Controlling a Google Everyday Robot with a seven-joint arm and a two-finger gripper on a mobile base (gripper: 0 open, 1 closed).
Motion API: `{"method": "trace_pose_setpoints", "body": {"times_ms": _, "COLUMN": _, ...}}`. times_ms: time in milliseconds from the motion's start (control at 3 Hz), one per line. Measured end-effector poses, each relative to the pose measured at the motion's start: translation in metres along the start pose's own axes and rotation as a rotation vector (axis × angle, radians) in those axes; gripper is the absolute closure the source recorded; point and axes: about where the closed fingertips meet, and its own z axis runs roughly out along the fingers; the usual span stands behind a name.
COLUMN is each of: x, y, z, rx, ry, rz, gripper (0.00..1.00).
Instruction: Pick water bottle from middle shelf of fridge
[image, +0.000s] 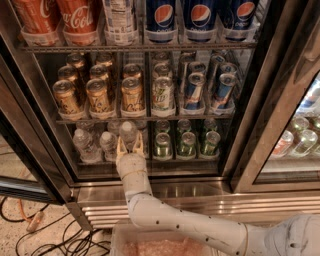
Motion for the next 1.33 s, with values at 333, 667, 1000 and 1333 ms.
{"method": "trace_pose_setpoints", "body": {"times_ms": 333, "x": -0.0048, "y": 0.0014, "z": -0.0026, "rx": -0.009, "ry": -0.017, "rz": 0.001, "gripper": 1.00}}
{"method": "trace_pose_setpoints", "body": {"times_ms": 667, "x": -0.0023, "y": 0.0014, "z": -0.0032, "rx": -0.009, "ry": -0.017, "rz": 0.000, "gripper": 1.00}}
{"method": "trace_pose_setpoints", "body": {"times_ms": 1000, "x": -0.0008, "y": 0.0012, "z": -0.0044, "rx": -0.011, "ry": -0.017, "rz": -0.001, "gripper": 1.00}}
{"method": "trace_pose_setpoints", "body": {"times_ms": 1333, "x": 0.0002, "y": 0.0018, "z": -0.0093, "rx": -0.028, "ry": -0.016, "rz": -0.015, "gripper": 1.00}}
